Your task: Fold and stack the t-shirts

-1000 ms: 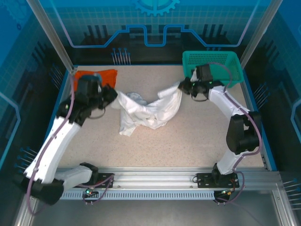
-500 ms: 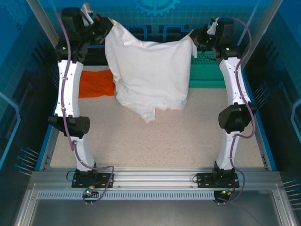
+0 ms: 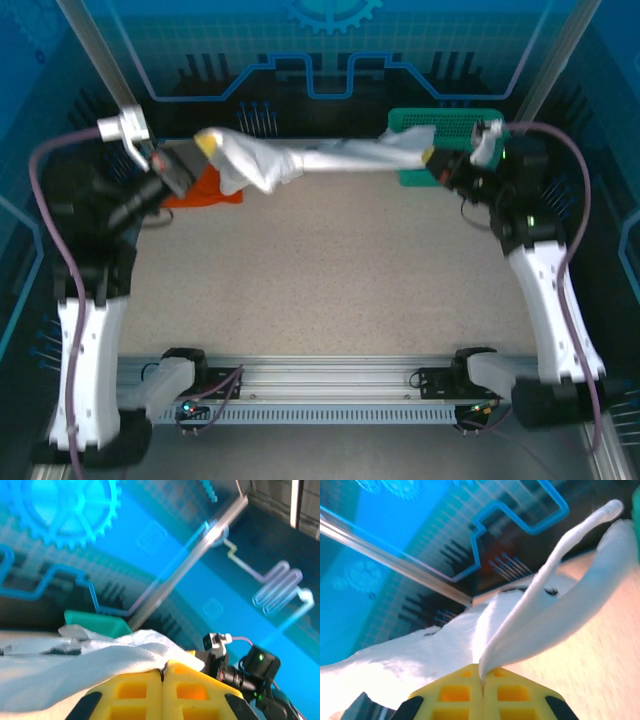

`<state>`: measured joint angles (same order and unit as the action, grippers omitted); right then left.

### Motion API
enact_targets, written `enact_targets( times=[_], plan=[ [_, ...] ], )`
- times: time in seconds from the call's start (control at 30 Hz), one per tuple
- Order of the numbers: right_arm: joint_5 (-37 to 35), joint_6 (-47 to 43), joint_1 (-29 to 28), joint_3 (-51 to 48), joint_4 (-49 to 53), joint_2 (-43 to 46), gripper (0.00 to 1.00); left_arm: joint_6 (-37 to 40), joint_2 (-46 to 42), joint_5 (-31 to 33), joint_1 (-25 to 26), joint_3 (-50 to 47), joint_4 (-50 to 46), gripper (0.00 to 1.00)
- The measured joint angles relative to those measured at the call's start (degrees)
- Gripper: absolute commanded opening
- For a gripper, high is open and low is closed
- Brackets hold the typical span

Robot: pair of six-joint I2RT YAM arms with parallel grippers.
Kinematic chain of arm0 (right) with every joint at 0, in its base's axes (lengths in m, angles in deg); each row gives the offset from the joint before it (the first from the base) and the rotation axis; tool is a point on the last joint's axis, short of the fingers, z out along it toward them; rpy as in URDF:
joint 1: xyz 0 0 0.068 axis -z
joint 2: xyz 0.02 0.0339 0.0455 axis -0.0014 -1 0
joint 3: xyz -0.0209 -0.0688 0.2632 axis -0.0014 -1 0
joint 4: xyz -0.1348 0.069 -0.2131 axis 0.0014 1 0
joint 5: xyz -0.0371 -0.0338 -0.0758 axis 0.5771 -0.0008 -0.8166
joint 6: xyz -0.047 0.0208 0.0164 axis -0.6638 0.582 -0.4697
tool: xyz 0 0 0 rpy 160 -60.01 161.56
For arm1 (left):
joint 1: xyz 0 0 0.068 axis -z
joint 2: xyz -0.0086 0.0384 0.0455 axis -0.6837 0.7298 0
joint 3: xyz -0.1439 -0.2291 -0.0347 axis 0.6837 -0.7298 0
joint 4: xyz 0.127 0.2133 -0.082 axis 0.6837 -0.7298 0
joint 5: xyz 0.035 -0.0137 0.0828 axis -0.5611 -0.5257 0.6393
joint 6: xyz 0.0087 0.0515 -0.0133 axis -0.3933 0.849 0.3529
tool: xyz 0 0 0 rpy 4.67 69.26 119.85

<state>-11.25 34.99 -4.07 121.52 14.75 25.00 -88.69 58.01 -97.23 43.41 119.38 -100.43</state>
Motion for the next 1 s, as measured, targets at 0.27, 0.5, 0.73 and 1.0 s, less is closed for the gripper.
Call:
enact_targets(
  times=[0.27,0.5,0.73,1.0],
  plan=[
    [-7.5,-0.5,-0.9,-31.8,15.5,23.0,0.43,2.5,-22.5,1.6,8.3,-28.1,-17.2,0.47],
    [-20.6,1.8,-0.9,-31.5,24.5,24.5,0.63,2.4,-24.1,13.0,8.6,-26.0,-21.6,0.55],
    [-27.5,1.7,-0.9,-27.7,18.6,18.2,0.61,2.5,0.7,18.0,9.3,-20.8,-18.1,0.58],
    [-27.7,-4.3,-0.9,-20.6,12.0,-10.1,0.63,2.8,34.1,27.4,18.1,-9.1,-18.5,0.81]
  ],
)
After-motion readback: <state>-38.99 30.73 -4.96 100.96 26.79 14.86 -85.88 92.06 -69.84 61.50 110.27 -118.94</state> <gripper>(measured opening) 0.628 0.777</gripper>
